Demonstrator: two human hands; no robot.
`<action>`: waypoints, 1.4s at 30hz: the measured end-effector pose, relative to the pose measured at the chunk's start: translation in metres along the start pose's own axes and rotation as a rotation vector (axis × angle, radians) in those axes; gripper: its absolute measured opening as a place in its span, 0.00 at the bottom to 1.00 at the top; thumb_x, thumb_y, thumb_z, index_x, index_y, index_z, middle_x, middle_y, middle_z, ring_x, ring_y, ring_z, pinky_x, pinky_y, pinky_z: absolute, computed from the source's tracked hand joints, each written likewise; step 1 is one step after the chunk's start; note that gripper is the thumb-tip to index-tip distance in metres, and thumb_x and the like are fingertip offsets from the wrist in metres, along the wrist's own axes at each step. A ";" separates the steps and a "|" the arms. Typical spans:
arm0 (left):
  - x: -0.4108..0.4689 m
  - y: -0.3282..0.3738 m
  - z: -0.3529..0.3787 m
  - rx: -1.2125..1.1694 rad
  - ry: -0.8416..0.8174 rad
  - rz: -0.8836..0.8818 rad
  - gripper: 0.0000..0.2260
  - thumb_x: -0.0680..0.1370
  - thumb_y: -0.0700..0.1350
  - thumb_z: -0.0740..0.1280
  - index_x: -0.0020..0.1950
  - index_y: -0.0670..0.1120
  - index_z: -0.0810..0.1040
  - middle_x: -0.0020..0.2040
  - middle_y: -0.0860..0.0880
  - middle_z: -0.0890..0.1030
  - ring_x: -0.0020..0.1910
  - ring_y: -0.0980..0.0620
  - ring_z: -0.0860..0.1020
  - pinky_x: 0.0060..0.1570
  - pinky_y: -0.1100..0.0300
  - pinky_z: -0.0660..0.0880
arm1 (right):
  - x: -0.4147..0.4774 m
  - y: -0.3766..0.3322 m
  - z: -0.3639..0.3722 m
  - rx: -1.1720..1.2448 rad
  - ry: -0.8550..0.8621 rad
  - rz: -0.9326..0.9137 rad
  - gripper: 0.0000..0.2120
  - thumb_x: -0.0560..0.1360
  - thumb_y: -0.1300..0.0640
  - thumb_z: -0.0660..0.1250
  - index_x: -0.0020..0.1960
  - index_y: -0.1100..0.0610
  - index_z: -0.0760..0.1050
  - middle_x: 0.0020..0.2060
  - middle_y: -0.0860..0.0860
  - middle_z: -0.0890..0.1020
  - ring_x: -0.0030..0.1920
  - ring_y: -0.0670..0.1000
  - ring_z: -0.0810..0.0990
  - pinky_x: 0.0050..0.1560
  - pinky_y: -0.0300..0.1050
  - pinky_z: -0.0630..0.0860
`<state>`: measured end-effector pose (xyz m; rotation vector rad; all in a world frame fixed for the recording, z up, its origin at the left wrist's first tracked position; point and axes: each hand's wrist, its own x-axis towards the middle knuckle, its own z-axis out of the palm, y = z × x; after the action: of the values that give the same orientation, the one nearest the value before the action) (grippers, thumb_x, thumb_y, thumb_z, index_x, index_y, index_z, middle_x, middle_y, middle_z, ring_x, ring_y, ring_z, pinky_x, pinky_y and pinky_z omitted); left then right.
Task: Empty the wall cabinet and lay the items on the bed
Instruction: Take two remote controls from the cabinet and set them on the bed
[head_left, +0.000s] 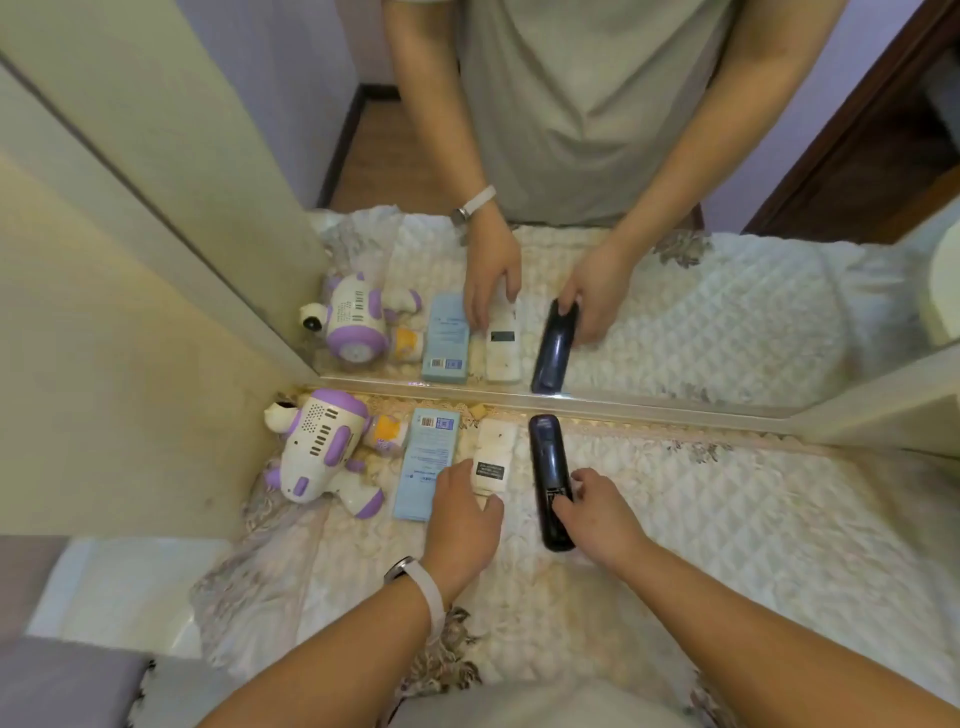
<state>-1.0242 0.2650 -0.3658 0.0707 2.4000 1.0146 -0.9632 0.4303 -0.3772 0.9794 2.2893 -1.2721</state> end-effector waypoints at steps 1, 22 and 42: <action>-0.006 0.003 -0.002 0.004 0.007 0.002 0.20 0.78 0.43 0.66 0.69 0.46 0.68 0.59 0.53 0.66 0.58 0.57 0.66 0.55 0.68 0.60 | -0.002 0.001 -0.004 -0.023 -0.011 -0.017 0.19 0.77 0.53 0.64 0.66 0.58 0.71 0.50 0.53 0.80 0.43 0.48 0.80 0.38 0.41 0.76; -0.157 0.021 -0.025 0.697 0.481 0.280 0.21 0.74 0.56 0.62 0.62 0.46 0.77 0.63 0.45 0.79 0.60 0.44 0.77 0.55 0.48 0.75 | -0.076 -0.029 -0.081 -0.781 0.037 -1.111 0.23 0.76 0.43 0.57 0.66 0.52 0.74 0.64 0.53 0.77 0.63 0.57 0.74 0.58 0.54 0.74; -0.420 -0.078 -0.033 0.619 0.866 -0.213 0.20 0.78 0.56 0.60 0.66 0.50 0.76 0.65 0.49 0.78 0.65 0.48 0.72 0.67 0.52 0.60 | -0.260 -0.068 0.049 -0.810 -0.278 -1.799 0.20 0.75 0.43 0.58 0.60 0.53 0.77 0.57 0.50 0.80 0.57 0.55 0.76 0.52 0.51 0.75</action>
<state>-0.6677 0.0841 -0.2108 -0.4887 3.3217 0.1478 -0.8300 0.2598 -0.2100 -1.7175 2.6746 -0.4465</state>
